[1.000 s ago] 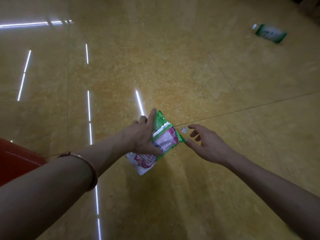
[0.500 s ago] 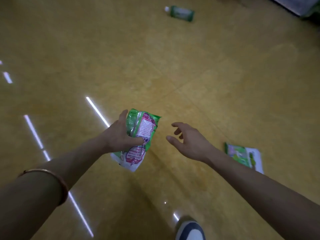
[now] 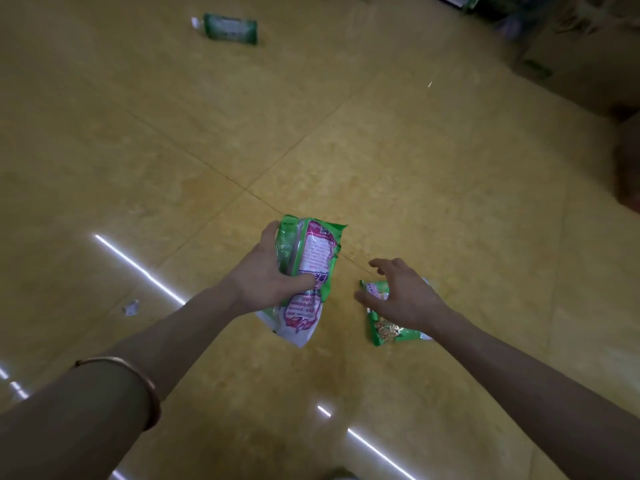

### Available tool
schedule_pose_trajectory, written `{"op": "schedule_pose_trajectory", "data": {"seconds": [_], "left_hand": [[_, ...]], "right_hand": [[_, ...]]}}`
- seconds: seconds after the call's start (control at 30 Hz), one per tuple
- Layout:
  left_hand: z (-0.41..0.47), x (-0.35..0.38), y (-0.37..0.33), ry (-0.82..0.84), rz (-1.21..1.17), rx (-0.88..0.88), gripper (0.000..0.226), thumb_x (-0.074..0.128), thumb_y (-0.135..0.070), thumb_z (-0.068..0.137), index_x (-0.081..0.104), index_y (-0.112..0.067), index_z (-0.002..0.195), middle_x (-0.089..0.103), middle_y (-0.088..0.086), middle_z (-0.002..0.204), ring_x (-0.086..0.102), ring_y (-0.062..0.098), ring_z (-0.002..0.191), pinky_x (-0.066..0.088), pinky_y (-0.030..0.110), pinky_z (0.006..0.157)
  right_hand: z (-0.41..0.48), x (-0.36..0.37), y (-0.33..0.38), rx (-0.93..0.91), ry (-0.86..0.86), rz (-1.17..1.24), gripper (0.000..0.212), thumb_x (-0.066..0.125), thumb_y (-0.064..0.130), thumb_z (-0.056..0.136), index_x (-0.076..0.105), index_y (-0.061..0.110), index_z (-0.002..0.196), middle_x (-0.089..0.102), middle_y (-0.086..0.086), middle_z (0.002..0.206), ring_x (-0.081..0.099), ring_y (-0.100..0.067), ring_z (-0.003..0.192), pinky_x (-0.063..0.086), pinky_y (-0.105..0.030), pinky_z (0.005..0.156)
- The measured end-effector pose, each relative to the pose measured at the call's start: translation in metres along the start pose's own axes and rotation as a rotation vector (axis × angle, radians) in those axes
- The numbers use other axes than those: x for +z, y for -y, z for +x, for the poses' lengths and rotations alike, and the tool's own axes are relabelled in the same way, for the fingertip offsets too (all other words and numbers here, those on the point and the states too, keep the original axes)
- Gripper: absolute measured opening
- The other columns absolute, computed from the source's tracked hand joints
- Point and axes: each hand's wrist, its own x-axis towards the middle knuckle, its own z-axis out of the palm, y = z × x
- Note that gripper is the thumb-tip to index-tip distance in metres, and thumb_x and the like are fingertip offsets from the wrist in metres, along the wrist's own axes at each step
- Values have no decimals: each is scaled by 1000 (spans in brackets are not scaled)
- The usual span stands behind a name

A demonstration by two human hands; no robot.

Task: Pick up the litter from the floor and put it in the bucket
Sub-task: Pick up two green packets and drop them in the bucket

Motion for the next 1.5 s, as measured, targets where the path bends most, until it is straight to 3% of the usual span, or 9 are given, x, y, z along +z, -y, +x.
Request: {"op": "schedule_pose_trajectory", "data": {"seconds": [0.17,0.43,0.67,0.8,0.97,1.3,1.37,1.43,1.5], "left_hand": [[9,25,15,28,-94,-14,88,73,-17,79,12,-25,142,61,-16,90,62,-11,66,44,4,52],[31,35,24,107,-43,-36,92,80,-26,68,19,-35,136,66,0,107,68,14,89,57,36,80],[38,45,34,118,-29,-69,90,79,-24,69,21,-29,137,68,-1,105,69,14,87,57,39,81],[35,46,40,129,-23,-60,82,78,-18,72,23,-29,132,68,-5,100,69,9,83,54,26,71],[35,44,44,112,-14,-57,75,77,-15,73,24,-33,121,68,-6,97,70,4,78,53,18,64],[29,39,36,106,-13,-54,86,78,-16,72,22,-24,137,67,-6,100,67,4,81,50,16,64],[26,36,37,102,-9,-55,87,78,-18,72,21,-23,138,66,-8,100,67,3,81,50,15,63],[22,32,39,96,-19,-65,87,78,-18,72,21,-24,138,67,-6,99,68,5,81,52,19,66],[18,28,42,78,-33,-77,86,78,-16,72,22,-24,137,68,-4,100,68,8,83,54,24,70]], "right_hand": [[22,22,-45,118,124,-139,89,63,63,75,26,27,147,26,-8,149,34,-33,132,37,-40,103],[48,55,-81,375,233,-73,127,53,88,51,-3,31,150,-7,-16,158,-3,-40,145,15,-60,113],[41,86,-86,578,296,50,141,68,80,50,-25,30,145,-12,-27,154,4,-47,142,14,-57,115],[44,96,-79,622,262,44,143,71,76,54,-29,27,144,-16,-26,153,0,-50,141,18,-59,111],[50,101,-82,600,195,-5,135,67,75,60,-22,22,147,2,-29,151,22,-49,136,31,-54,106],[45,85,-75,507,278,47,122,68,65,68,-16,27,149,22,-27,141,34,-42,129,36,-43,105],[46,78,-69,476,298,71,109,65,48,79,-11,17,150,37,-24,135,44,-35,122,43,-35,96],[45,70,-64,427,265,27,81,57,31,86,10,7,148,51,-15,113,52,-27,99,43,-29,78],[43,65,-58,402,200,-37,53,48,26,90,31,6,137,53,-13,111,49,-25,90,39,-29,73]]}}
